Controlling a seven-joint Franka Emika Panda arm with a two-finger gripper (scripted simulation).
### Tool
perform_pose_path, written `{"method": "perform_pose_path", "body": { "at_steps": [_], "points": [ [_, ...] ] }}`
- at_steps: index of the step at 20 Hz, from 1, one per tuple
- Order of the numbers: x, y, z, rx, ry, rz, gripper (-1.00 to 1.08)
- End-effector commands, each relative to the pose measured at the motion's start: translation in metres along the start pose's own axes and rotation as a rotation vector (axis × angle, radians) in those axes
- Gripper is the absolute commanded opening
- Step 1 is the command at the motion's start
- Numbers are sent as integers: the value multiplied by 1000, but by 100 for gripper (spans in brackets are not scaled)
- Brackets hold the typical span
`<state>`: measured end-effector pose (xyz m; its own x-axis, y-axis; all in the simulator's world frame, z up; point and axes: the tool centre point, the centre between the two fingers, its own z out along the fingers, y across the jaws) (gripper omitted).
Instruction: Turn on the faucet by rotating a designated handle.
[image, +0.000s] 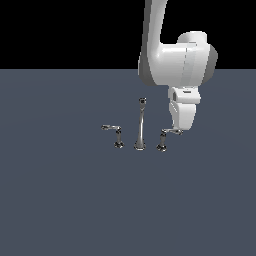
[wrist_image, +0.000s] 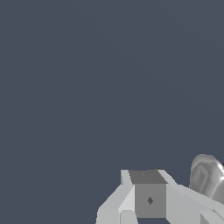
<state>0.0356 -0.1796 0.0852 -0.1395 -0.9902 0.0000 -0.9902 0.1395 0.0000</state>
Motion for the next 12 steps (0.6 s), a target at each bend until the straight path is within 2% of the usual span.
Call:
{"method": "perform_pose_path", "body": {
  "at_steps": [1,9,12],
  "points": [
    [4,7,0,0,0,1,-100],
    [15,33,0,0,0,1,-100],
    [9,28,-1,10,0,-6,-100]
  ]
}}
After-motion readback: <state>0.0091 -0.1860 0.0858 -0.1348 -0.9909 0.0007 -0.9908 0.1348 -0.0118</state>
